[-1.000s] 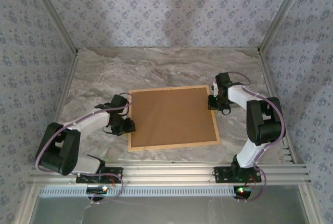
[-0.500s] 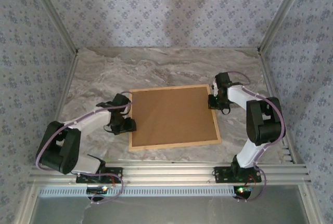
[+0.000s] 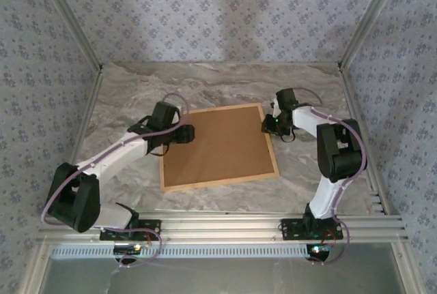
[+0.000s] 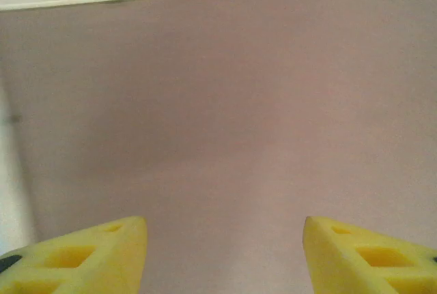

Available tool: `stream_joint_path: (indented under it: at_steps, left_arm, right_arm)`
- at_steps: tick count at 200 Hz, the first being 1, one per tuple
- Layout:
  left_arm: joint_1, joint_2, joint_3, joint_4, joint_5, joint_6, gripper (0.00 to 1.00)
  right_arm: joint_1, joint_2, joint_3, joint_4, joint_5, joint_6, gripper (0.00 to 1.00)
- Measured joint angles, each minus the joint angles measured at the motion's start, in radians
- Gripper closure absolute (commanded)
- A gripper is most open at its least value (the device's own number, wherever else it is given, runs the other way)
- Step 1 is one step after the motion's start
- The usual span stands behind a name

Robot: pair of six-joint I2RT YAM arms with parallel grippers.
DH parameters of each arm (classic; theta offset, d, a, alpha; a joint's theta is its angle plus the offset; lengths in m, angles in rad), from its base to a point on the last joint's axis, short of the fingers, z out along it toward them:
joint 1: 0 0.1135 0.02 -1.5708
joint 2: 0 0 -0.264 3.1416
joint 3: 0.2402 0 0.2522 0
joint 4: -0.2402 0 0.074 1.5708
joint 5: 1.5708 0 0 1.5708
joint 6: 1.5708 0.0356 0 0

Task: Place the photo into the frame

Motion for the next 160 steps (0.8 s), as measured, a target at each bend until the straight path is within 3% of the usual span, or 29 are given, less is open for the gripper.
stream_joint_path:
  at_steps: [49, 94, 121, 160]
  left_arm:
    - [-0.259, 0.061, -0.035, 0.212, 0.110, 0.298, 0.40]
    - [-0.428, 0.233, 0.016, 0.215, 0.170, 0.623, 0.39]
    - [-0.491, 0.335, 0.068, 0.187, 0.179, 0.758, 0.39]
    - [-0.495, 0.430, 0.129, 0.147, 0.169, 0.863, 0.44]
  right_arm:
    - [0.014, -0.005, 0.089, -0.008, -0.060, -0.031, 0.41]
    - [-0.045, -0.169, -0.042, -0.032, -0.019, -0.035, 0.34]
    - [-0.063, -0.249, -0.124, -0.037, 0.017, -0.035, 0.33]
    - [-0.063, -0.286, -0.191, -0.046, 0.035, -0.035, 0.32]
